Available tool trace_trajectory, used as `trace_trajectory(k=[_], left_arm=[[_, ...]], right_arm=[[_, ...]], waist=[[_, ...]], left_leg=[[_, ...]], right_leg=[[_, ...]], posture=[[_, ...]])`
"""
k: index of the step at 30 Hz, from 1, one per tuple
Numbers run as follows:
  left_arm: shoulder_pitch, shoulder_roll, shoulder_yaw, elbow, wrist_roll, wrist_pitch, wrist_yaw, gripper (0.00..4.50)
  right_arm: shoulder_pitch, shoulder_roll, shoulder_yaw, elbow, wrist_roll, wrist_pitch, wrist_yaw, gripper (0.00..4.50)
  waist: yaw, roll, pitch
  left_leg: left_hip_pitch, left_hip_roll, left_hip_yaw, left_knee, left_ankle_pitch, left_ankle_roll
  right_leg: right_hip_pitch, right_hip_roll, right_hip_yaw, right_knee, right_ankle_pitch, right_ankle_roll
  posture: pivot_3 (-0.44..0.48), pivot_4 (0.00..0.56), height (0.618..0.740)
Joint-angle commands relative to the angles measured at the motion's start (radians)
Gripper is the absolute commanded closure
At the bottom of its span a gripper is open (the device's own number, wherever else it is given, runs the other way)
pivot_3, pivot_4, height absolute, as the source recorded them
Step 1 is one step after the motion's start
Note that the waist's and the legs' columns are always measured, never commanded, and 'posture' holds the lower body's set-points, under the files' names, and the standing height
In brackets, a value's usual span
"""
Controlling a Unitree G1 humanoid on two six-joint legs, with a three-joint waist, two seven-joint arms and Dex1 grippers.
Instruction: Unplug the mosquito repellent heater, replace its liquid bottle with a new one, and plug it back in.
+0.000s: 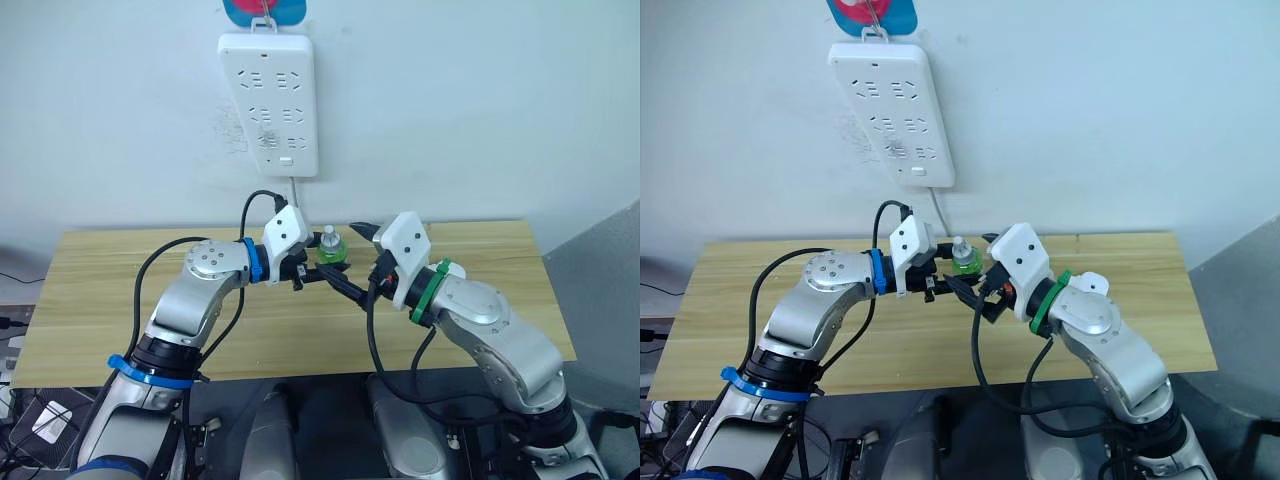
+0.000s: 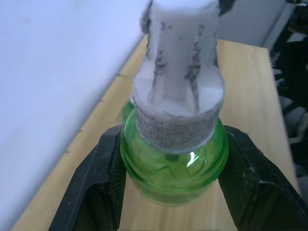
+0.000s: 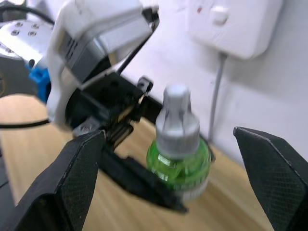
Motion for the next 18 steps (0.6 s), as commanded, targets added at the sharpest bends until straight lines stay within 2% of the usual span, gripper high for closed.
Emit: trace_trajectory(k=[1,5,10,15,18], left_arm=[[-0.017,0.01,0.001,-0.039,-0.015,0.019,-0.018,2.22],[-0.03,0.009,0.006,-0.037,-0.016,0.025,-0.028,2.22],[-0.032,0.008,0.008,-0.047,-0.024,0.034,-0.036,2.22],[-0.03,0.009,0.013,-0.058,-0.045,0.034,-0.063,2.22],[-0.031,0.017,0.023,-0.061,-0.074,0.042,-0.093,2.22]], right_arm=[[0.008,0.03,0.02,0.001,-0.037,-0.042,-0.032,0.0],[0.006,0.057,0.025,0.029,-0.057,-0.066,-0.044,0.0],[0.006,0.09,0.017,0.048,-0.07,-0.09,-0.053,1.68],[0.007,0.066,0.021,0.045,-0.056,-0.09,-0.004,3.46],[-0.015,0.026,0.016,0.067,-0.029,-0.12,0.081,3.45]], waist=[[-0.001,0.0,-0.004],[-0.002,0.0,-0.009],[-0.002,0.001,-0.021],[-0.002,0.001,-0.022],[-0.002,0.001,-0.022]], left_leg=[[0.0,0.0,0.0,0.0,0.0,0.0],[0.0,0.0,0.0,0.001,0.001,-0.001],[0.0,0.0,-0.001,0.001,0.001,-0.001],[0.0,0.0,-0.002,0.001,0.001,-0.001],[0.0,0.0,-0.002,0.002,0.001,-0.001]], right_leg=[[0.0,0.0,0.0,0.0,0.0,0.0],[0.0,0.0,0.0,0.0,0.001,-0.001],[0.0,0.0,-0.001,0.001,0.001,-0.002],[0.001,0.0,-0.002,0.002,0.001,-0.002],[0.001,0.0,-0.003,0.002,0.002,-0.003]], posture=[[-0.29,0.237,0.74],[-0.285,0.233,0.74],[-0.286,0.233,0.74],[-0.284,0.235,0.74],[-0.278,0.238,0.74]])
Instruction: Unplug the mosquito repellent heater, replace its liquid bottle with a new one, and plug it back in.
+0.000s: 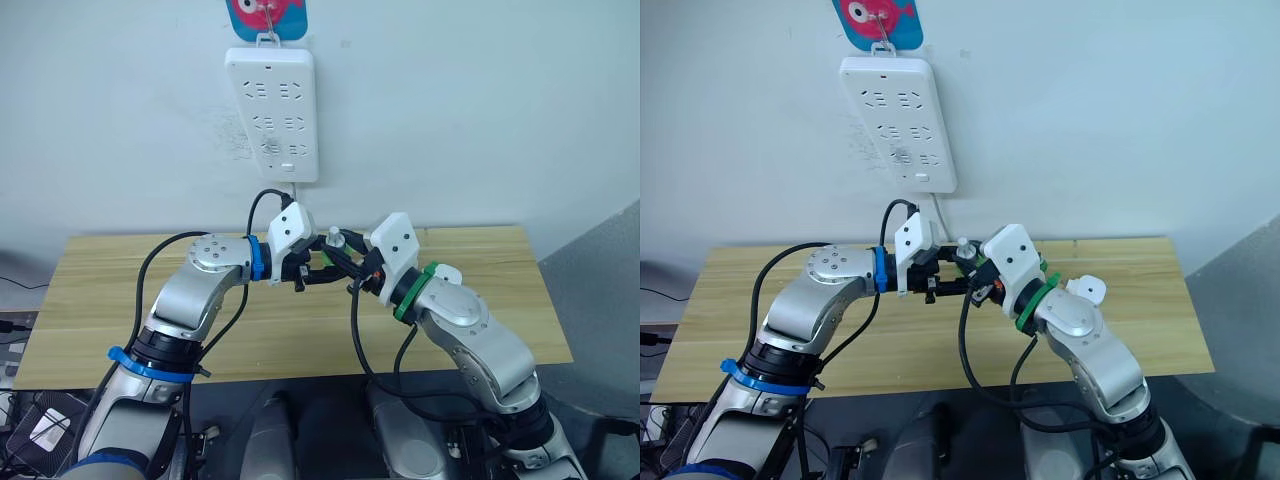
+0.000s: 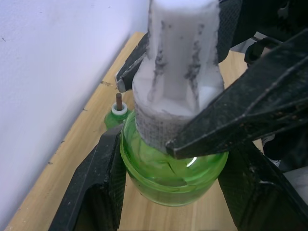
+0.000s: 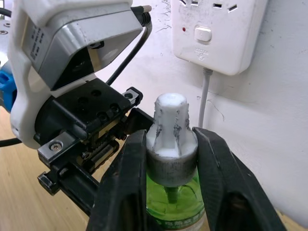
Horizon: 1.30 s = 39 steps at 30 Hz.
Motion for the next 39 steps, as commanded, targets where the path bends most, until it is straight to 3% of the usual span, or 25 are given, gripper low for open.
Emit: trace_trajectory(k=[1,7,10,13,14,18,22,24,28,31,39], left_arm=[[-0.005,0.014,0.03,-0.06,-0.066,-0.006,-0.059,2.22],[0.022,0.099,-0.014,-0.092,-0.082,-0.197,-0.307,2.22],[0.043,0.125,-0.021,-0.114,-0.087,-0.236,-0.358,2.22],[0.053,0.122,-0.006,-0.119,-0.092,-0.22,-0.345,2.22],[0.055,0.122,-0.003,-0.119,-0.088,-0.213,-0.34,2.22],[0.061,0.132,0.005,-0.122,-0.079,-0.178,-0.317,2.22],[0.058,0.139,0.009,-0.109,-0.045,-0.148,-0.259,2.22],[0.058,0.136,0.005,-0.098,-0.022,-0.161,-0.232,2.22],[0.053,0.117,-0.004,-0.09,-0.002,-0.156,-0.187,2.22],[0.053,0.11,-0.02,-0.085,0.017,-0.165,-0.178,2.22],[0.044,0.086,-0.02,-0.081,0.024,-0.113,-0.124,2.22]], right_arm=[[-0.034,-0.054,-0.002,0.012,0.048,-0.064,0.142,3.45],[-0.253,-0.229,0.01,0.326,0.145,-0.294,0.686,3.45],[-0.292,-0.239,0.033,0.359,0.171,-0.278,0.778,3.45],[-0.273,-0.251,0.006,0.288,0.263,-0.18,0.81,3.45],[-0.267,-0.249,-0.01,0.273,0.277,-0.172,0.802,3.45],[-0.248,-0.265,-0.078,0.219,0.302,-0.16,0.761,2.09],[-0.162,-0.333,-0.177,0.093,0.314,-0.119,0.676,0.55],[-0.104,-0.342,-0.204,0.03,0.305,-0.106,0.613,0.0],[0.001,-0.297,-0.168,-0.115,0.234,-0.069,0.42,0.0],[0.012,-0.225,-0.091,-0.116,0.112,-0.059,0.259,0.0],[0.024,-0.11,0.006,-0.136,0.006,-0.036,0.099,0.0]], waist=[[0.0,0.0,0.0],[-0.006,0.0,0.0],[-0.015,0.0,0.0],[-0.014,0.0,0.0],[-0.013,0.0,0.0],[-0.014,0.0,0.0],[-0.012,0.0,0.0],[-0.013,0.0,0.0],[-0.018,0.0,0.0],[-0.025,0.0,0.0],[-0.021,0.0,0.0]], left_leg=[[0.0,0.0,0.0,0.0,0.0,0.0],[0.002,0.0,0.0,0.001,0.0,0.0],[0.002,0.001,-0.002,0.0,0.0,0.0],[0.0,0.001,-0.005,0.0,0.0,0.001],[0.0,0.001,-0.005,0.001,0.0,0.001],[-0.001,0.0,-0.005,0.002,0.0,0.0],[0.0,0.0,-0.006,0.004,0.001,0.001],[0.0,0.0,-0.007,0.004,0.001,0.001],[0.001,0.0,-0.006,0.005,0.001,0.001],[0.002,0.0,-0.005,0.005,0.002,-0.001],[0.003,0.0,-0.006,0.005,0.002,-0.002]], right_leg=[[0.0,0.0,0.0,0.0,0.0,0.0],[0.002,0.0,-0.002,0.0,0.001,-0.001],[0.002,0.001,-0.005,0.0,0.001,-0.002],[0.002,0.0,-0.007,0.0,0.001,-0.002],[0.002,0.0,-0.007,0.0,0.001,-0.002],[0.002,-0.001,-0.008,0.001,0.001,-0.002],[0.002,-0.001,-0.008,0.005,0.001,-0.002],[0.002,-0.001,-0.008,0.006,0.001,-0.002],[0.002,0.0,-0.008,0.009,0.001,-0.002],[0.001,0.001,-0.006,0.012,0.001,-0.002],[0.001,0.001,-0.006,0.014,0.001,-0.002]], posture=[[-0.277,0.24,0.74],[-0.26,0.246,0.74],[-0.253,0.245,0.74],[-0.246,0.251,0.74],[-0.246,0.251,0.74],[-0.254,0.253,0.74],[-0.268,0.257,0.74],[-0.269,0.257,0.74],[-0.28,0.26,0.74],[-0.28,0.262,0.74],[-0.272,0.26,0.74]])
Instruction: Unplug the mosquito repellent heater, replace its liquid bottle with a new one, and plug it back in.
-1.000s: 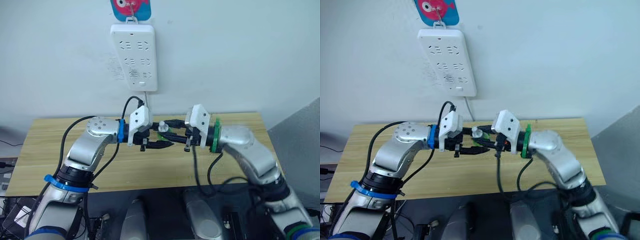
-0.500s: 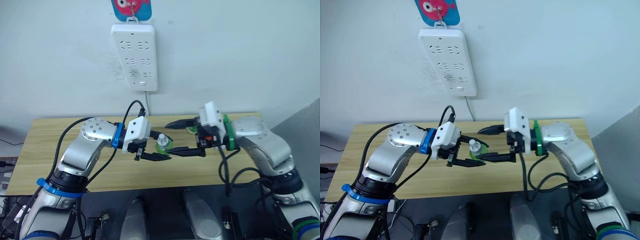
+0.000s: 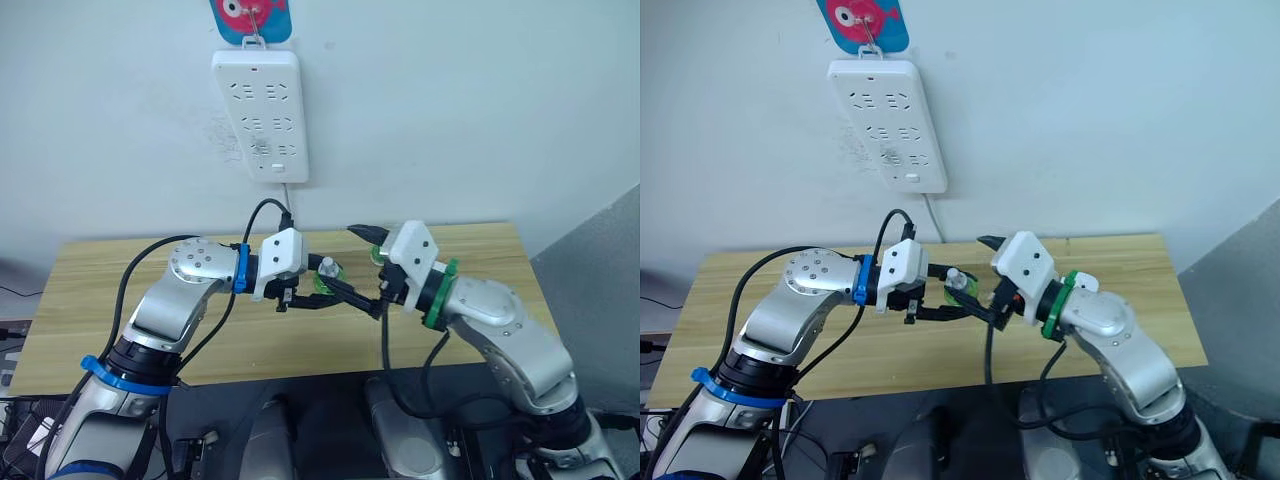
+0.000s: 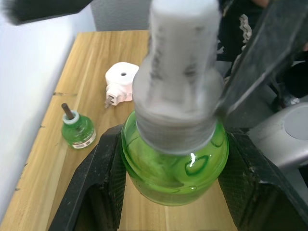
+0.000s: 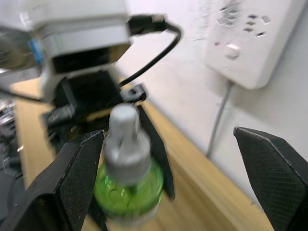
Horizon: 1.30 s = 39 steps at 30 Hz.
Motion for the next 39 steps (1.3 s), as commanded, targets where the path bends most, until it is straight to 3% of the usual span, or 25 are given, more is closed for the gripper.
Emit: trace_trajectory(k=[1,7,9,10,18,19,22,25,27,29,35,39], left_arm=[[-0.015,-0.017,0.008,-0.012,-0.006,0.05,0.046,2.22],[-0.025,-0.04,0.018,-0.016,-0.014,0.113,0.101,2.22],[-0.025,-0.042,0.018,-0.023,-0.019,0.117,0.102,2.22],[-0.025,-0.042,0.018,-0.026,-0.021,0.117,0.102,2.22],[-0.02,-0.042,0.021,-0.044,-0.031,0.092,0.094,2.22],[-0.02,-0.042,0.021,-0.045,-0.033,0.085,0.089,2.22],[-0.02,-0.046,0.035,-0.046,-0.064,0.077,0.064,2.22],[-0.01,-0.032,0.046,-0.057,-0.111,0.037,-0.016,2.22],[0.008,0.007,0.022,-0.042,-0.076,-0.083,-0.101,2.22],[0.019,0.029,0.004,-0.01,-0.038,-0.198,-0.153,2.22],[-0.008,0.019,0.016,0.039,-0.036,-0.227,-0.158,2.22],[-0.01,0.031,0.02,0.034,-0.039,-0.151,-0.137,2.22]], right_arm=[[0.037,0.013,0.035,-0.071,-0.028,-0.016,-0.032,0.0],[0.081,0.036,0.054,-0.054,-0.062,-0.026,-0.072,0.0],[0.068,0.059,0.045,-0.034,-0.066,-0.018,-0.089,0.34],[0.063,0.067,0.043,-0.028,-0.068,-0.017,-0.093,0.54],[0.045,0.082,0.058,-0.014,-0.064,-0.02,-0.081,3.4],[0.045,0.078,0.059,-0.015,-0.059,-0.02,-0.072,3.49],[0.017,0.032,0.044,0.017,-0.009,-0.048,0.036,3.48],[-0.084,-0.051,0.012,0.17,0.061,-0.162,0.278,3.48],[-0.186,-0.111,0.022,0.322,0.092,-0.264,0.492,3.48],[-0.283,-0.136,0.046,0.45,0.088,-0.307,0.616,3.48],[-0.327,-0.143,0.022,0.424,0.203,-0.174,0.699,3.48],[-0.293,-0.164,-0.047,0.37,0.22,-0.186,0.67,2.12]], waist=[[0.002,0.0,0.0],[0.001,0.0,0.0],[0.001,0.0,0.0],[0.001,0.0,0.0],[0.001,0.0,0.0],[0.001,0.0,0.0],[0.001,0.0,0.0],[-0.001,0.0,0.0],[-0.004,0.0,0.0],[-0.006,0.0,0.0],[0.004,0.0,0.0],[0.004,0.0,0.0]], left_leg=[[0.0,0.0,0.0,0.0,0.0,0.0],[0.0,0.0,-0.001,0.0,0.0,0.0],[0.0,0.0,-0.001,0.0,0.0,0.0],[0.0,0.0,-0.001,0.0,0.0,0.0],[0.0,0.0,-0.001,0.0,0.0,0.0],[0.0,0.0,-0.001,0.0,0.0,0.0],[0.0,0.0,-0.001,0.0,0.0,0.0],[0.0,0.0,-0.001,0.001,0.0,0.0],[0.001,0.0,0.0,0.001,0.0,0.0],[0.002,0.001,0.0,0.001,0.0,0.0],[0.0,0.0,-0.002,0.001,0.0,0.0],[-0.001,-0.001,-0.002,0.005,0.0,0.0]], right_leg=[[0.0,0.0,0.0,0.0,0.0,0.0],[0.0,0.0,0.0,0.001,0.0,0.0],[0.0,0.0,0.0,0.001,0.0,0.0],[0.0,0.0,-0.001,0.001,0.0,0.0],[0.0,0.0,-0.001,0.001,0.0,0.0],[0.0,0.0,-0.001,0.001,0.0,0.0],[0.0,0.0,-0.001,0.001,0.0,0.0],[0.001,0.0,-0.001,0.001,0.0,0.0],[0.001,0.0,-0.001,0.001,0.0,0.0],[0.001,0.001,-0.001,0.001,0.0,0.0],[0.001,-0.001,-0.003,0.0,0.0,-0.001],[0.001,-0.002,-0.003,0.002,0.0,0.0]], posture=[[-0.274,0.26,0.74],[-0.273,0.26,0.74],[-0.27,0.261,0.74],[-0.27,0.261,0.74],[-0.266,0.255,0.74],[-0.266,0.255,0.74],[-0.27,0.255,0.74],[-0.275,0.256,0.74],[-0.27,0.254,0.74],[-0.26,0.248,0.74],[-0.25,0.243,0.74],[-0.261,0.246,0.74]])
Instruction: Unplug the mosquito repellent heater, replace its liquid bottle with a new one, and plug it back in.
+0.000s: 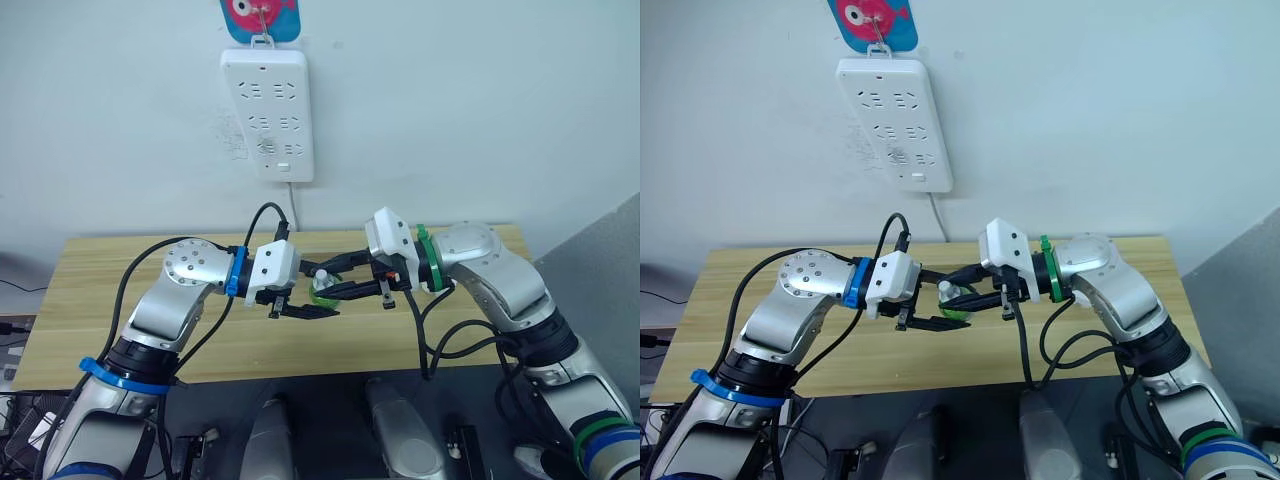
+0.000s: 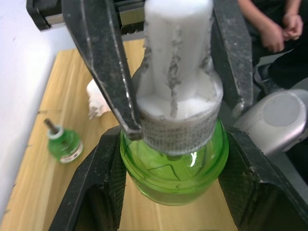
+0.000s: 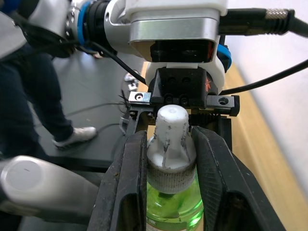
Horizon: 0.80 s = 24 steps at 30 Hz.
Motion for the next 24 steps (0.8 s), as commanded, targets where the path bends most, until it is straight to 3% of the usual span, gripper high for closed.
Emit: trace_trajectory(k=[1,6,14,24], left_arm=[[-0.008,0.017,0.016,-0.038,-0.014,0.058,0.021,2.22],[-0.006,0.022,0.022,-0.049,-0.005,0.133,0.076,2.22],[0.009,0.005,0.003,-0.091,0.004,0.186,0.148,2.22],[-0.005,-0.011,-0.012,-0.083,0.008,0.203,0.162,2.22]], right_arm=[[0.034,-0.046,-0.091,-0.082,0.034,-0.002,-0.011,1.8],[0.152,-0.101,-0.17,-0.238,0.057,0.051,-0.104,0.02],[0.294,0.093,-0.115,-0.384,-0.132,0.108,-0.551,0.0],[0.28,0.165,-0.013,-0.415,-0.146,0.141,-0.596,0.0]], waist=[[-0.001,0.0,0.0],[-0.003,0.0,0.0],[-0.004,0.0,0.0],[-0.002,0.0,0.0]], left_leg=[[0.0,0.0,0.0,0.001,0.0,0.0],[0.0,0.001,-0.001,0.001,0.0,0.0],[0.0,0.001,-0.001,0.001,0.0,0.0],[0.0,0.001,-0.001,0.001,0.0,0.0]], right_leg=[[0.0,0.0,0.0,0.0,0.0,0.0],[0.0,0.001,0.0,0.001,0.0,0.0],[0.0,0.002,0.001,0.002,0.0,0.0],[0.0,0.002,0.0,0.001,0.0,0.0]], posture=[[-0.261,0.247,0.74],[-0.258,0.25,0.74],[-0.249,0.256,0.74],[-0.247,0.252,0.74]])
